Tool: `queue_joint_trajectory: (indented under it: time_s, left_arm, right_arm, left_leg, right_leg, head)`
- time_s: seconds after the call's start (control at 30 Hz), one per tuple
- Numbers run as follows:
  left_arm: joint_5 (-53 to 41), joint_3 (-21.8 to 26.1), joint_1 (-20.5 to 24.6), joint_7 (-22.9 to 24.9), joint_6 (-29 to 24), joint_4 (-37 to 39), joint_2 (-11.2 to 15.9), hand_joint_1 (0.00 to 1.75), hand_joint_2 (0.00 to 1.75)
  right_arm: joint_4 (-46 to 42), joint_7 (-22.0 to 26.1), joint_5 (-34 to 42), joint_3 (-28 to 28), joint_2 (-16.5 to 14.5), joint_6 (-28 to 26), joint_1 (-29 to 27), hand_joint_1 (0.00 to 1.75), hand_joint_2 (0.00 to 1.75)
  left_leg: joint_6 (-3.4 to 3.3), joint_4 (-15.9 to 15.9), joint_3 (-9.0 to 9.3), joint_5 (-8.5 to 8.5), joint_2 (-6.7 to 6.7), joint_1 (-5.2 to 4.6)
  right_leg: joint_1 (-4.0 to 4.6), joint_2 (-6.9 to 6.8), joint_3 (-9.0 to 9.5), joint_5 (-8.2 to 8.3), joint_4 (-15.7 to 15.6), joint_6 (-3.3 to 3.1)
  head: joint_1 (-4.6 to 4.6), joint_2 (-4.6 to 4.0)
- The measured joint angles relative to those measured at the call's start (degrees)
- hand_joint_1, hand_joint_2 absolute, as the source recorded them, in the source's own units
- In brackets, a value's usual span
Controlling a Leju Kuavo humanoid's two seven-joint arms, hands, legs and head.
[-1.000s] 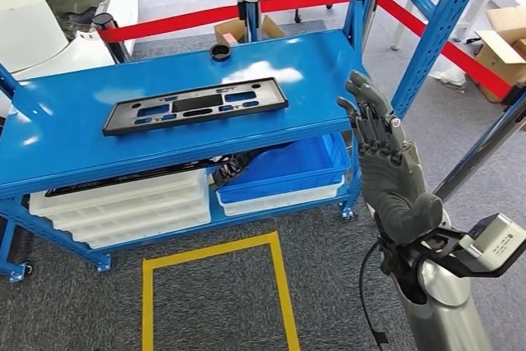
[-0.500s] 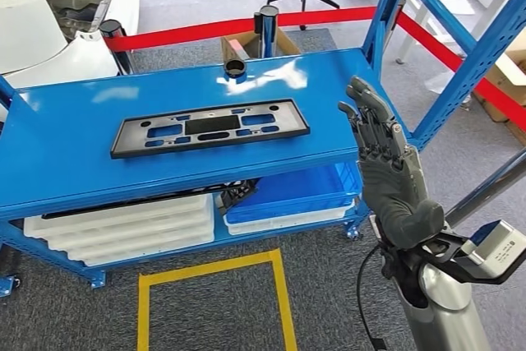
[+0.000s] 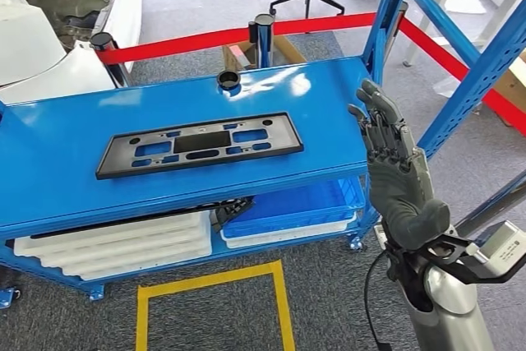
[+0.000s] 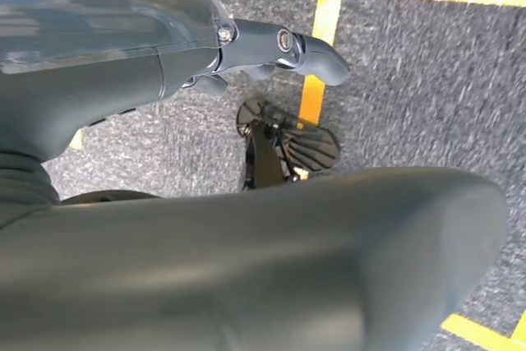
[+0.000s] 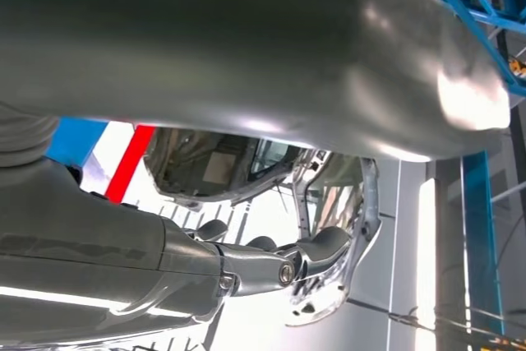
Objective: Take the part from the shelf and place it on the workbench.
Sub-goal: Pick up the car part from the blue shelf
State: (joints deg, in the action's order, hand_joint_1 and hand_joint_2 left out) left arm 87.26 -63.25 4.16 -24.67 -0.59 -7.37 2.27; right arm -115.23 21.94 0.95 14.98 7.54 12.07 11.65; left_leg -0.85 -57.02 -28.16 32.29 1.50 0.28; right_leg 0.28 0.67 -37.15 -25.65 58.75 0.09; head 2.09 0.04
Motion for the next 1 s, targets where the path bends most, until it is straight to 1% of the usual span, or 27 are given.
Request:
queue_joint_trajectory:
  time_s: [0.07, 0.2, 0.27, 0.33, 0.37, 0.4, 0.5, 0.6, 0.77, 0.9, 1.0]
  left_arm:
    - [0.0, 0.0, 0.0, -0.1, 0.0, 0.0, 0.0, 0.00, 0.00]
    - [0.0, 0.0, -0.1, -0.3, 0.1, 0.0, 0.0, 0.00, 0.00]
    - [0.0, 0.0, -0.1, -0.5, 0.1, 0.0, 0.0, 0.00, 0.00]
    - [0.0, 0.0, -0.2, -0.6, 0.1, 0.0, 0.0, 0.00, 0.00]
    - [0.0, 0.0, -0.3, -0.7, 0.1, 0.0, 0.0, 0.00, 0.00]
    - [0.0, 0.0, -0.3, -0.7, 0.1, 0.0, 0.0, 0.00, 0.00]
    - [0.0, 0.0, -0.3, -0.8, 0.0, 0.0, 0.0, 0.00, 0.00]
    - [0.0, 0.0, -0.4, -1.0, -0.1, 0.0, 0.0, 0.00, 0.00]
    - [0.0, 0.2, -0.4, -1.1, -0.3, 0.0, 0.0, 0.00, 0.00]
    - [0.0, 0.2, -0.4, -1.3, -0.3, 0.0, 0.0, 0.00, 0.00]
    - [0.0, 0.2, -0.3, -1.3, -0.3, 0.0, 0.0, 0.00, 0.00]
  right_arm:
    - [0.0, -0.3, 0.8, -0.3, 0.0, 0.1, -0.6, 0.00, 0.00]
    - [0.0, -0.8, 1.9, -1.2, 0.0, 0.4, -1.7, 0.00, 0.00]
    - [0.0, -1.2, 2.3, -1.5, 0.1, 0.7, -2.3, 0.00, 0.87]
    - [0.0, -1.5, 2.8, -1.8, 0.3, 1.0, -3.0, 0.00, 0.87]
    - [0.1, -1.5, 3.1, -2.1, 0.4, 1.1, -3.4, 0.00, 0.44]
    - [0.1, -1.5, 3.3, -2.3, 0.6, 1.1, -3.8, 0.00, 0.44]
    - [0.5, -1.8, 1.4, -3.0, 0.8, -0.2, -4.9, 0.00, 1.75]
    - [0.7, -2.6, -6.6, -3.7, 0.9, -4.3, -6.1, 0.00, 1.75]
    - [1.0, -5.4, -25.6, -4.2, 0.1, -13.7, -8.0, 0.00, 1.75]
    - [1.5, -10.2, -42.6, -4.2, -1.3, -20.7, -9.1, 0.00, 1.75]
    - [2.7, -14.6, -52.8, -4.5, -2.2, -23.3, -9.4, 0.00, 1.75]
  left_leg:
    - [0.16, 0.4, 0.23, 0.23, -0.01, 0.00]
    - [0.36, 0.5, 0.26, 0.16, -0.03, -0.02]
    - [0.39, 0.5, 0.31, 0.15, -0.04, -0.06]
    - [0.40, 0.5, 0.38, 0.14, -0.04, -0.12]
    - [0.40, 0.5, 0.40, 0.13, -0.04, -0.14]
    - [0.41, 0.5, 0.42, 0.13, -0.04, -0.17]
    - [0.41, 0.5, 0.42, 0.13, -0.04, -0.24]
    - [0.40, 0.5, 0.40, 0.13, -0.04, -0.27]
    - [0.36, 0.5, 0.39, 0.16, -0.04, -0.31]
    - [0.36, 0.5, 0.39, 0.16, -0.04, -0.32]
    - [0.36, 0.5, 0.40, 0.16, -0.05, -0.32]
  right_leg:
    - [0.01, 0.00, -0.01, -0.07, 0.0, -0.10]
    - [0.01, -0.01, 0.05, -0.07, 0.0, -0.13]
    - [-0.02, -0.02, 0.12, -0.06, 0.0, -0.14]
    - [-0.07, -0.03, 0.21, -0.05, 0.0, -0.14]
    - [-0.10, -0.04, 0.24, -0.05, 0.0, -0.14]
    - [-0.14, -0.04, 0.26, -0.04, 0.0, -0.12]
    - [-0.20, -0.04, 0.26, -0.01, 0.0, -0.08]
    - [-0.24, -0.05, 0.27, -0.01, 0.0, -0.07]
    - [-0.27, -0.04, 0.26, -0.03, -0.1, -0.05]
    - [-0.28, -0.03, 0.26, -0.03, -0.1, -0.05]
    - [-0.28, -0.03, 0.27, -0.03, -0.1, -0.05]
  head:
    - [-0.01, 0.00]
    - [-0.01, 0.00]
    - [-0.01, 0.00]
    - [-0.01, 0.00]
    - [-0.01, 0.00]
    - [-0.01, 0.00]
    - [-0.01, 0.00]
    - [-0.01, 0.00]
    - [-0.01, 0.00]
    - [-0.01, 0.00]
    - [-0.01, 0.00]
